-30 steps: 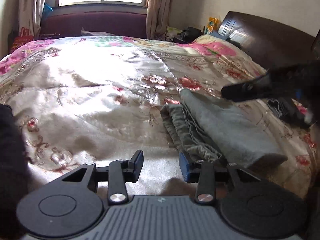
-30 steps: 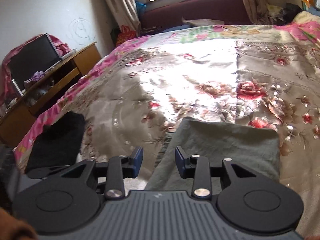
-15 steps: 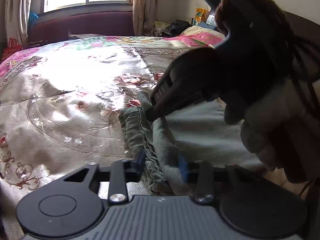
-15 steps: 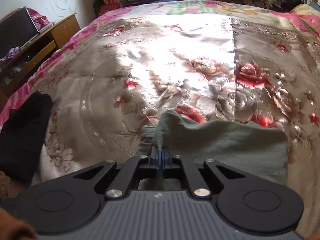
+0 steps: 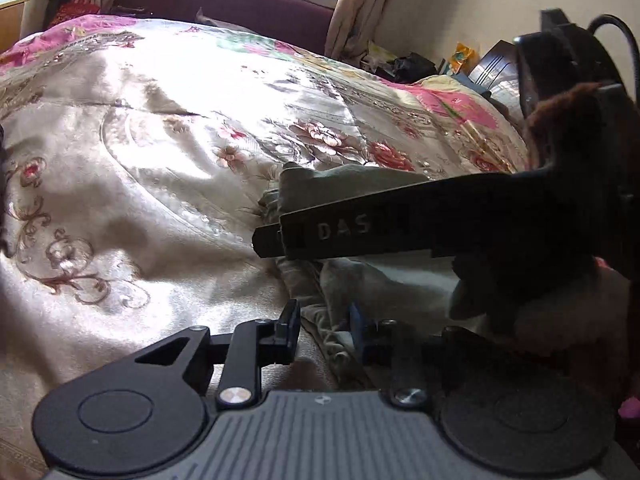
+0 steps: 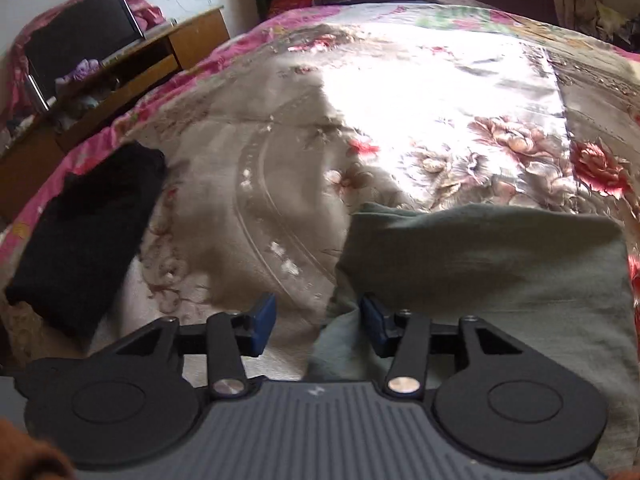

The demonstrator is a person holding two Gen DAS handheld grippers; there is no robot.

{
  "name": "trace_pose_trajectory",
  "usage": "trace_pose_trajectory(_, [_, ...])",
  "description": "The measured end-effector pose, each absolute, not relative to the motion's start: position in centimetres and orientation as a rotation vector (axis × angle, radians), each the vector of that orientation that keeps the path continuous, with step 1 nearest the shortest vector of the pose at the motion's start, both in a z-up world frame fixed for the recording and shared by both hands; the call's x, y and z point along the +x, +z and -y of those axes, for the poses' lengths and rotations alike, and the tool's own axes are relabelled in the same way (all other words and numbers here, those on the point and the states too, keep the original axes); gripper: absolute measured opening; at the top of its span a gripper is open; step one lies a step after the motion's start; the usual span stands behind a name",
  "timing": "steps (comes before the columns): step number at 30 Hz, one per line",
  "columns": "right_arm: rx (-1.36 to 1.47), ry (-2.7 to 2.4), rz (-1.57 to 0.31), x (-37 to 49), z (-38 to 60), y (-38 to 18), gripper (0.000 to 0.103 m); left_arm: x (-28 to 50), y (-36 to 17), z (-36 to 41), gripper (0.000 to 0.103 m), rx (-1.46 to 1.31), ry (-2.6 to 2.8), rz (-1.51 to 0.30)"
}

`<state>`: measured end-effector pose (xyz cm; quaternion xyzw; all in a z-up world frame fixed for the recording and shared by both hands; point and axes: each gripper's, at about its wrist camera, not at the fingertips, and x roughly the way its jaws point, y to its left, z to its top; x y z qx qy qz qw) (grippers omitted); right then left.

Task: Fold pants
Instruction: 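Release the pants and pull both tools back from the folded stack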

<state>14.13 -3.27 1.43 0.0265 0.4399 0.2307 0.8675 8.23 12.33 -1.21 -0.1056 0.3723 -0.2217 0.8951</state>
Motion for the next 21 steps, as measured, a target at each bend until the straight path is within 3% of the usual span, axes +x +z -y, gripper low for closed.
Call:
trace_pose_trajectory(5, [0.197, 0.451, -0.778, 12.7, 6.9, 5.7, 0.047, 6.9, 2.1, -12.3, 0.043, -0.084, -0.411, -0.657])
trace_pose_trajectory(9, [0.142, 0.295, -0.708, 11.6, 9.9, 6.0, 0.047, 8.9, 3.4, -9.6, 0.044, 0.041, -0.380, -0.577])
trace_pose_trajectory(17, [0.031, 0.159, -0.895, 9.7, 13.4, -0.9, 0.046, 13.8, -1.4, -5.3, 0.048, 0.109, -0.307, -0.774])
trace_pose_trajectory(21, [0.092, 0.160, -0.824, 8.4, 13.7, 1.4, 0.046, 12.1, -0.2, -5.8, 0.050, 0.083, -0.268, -0.786])
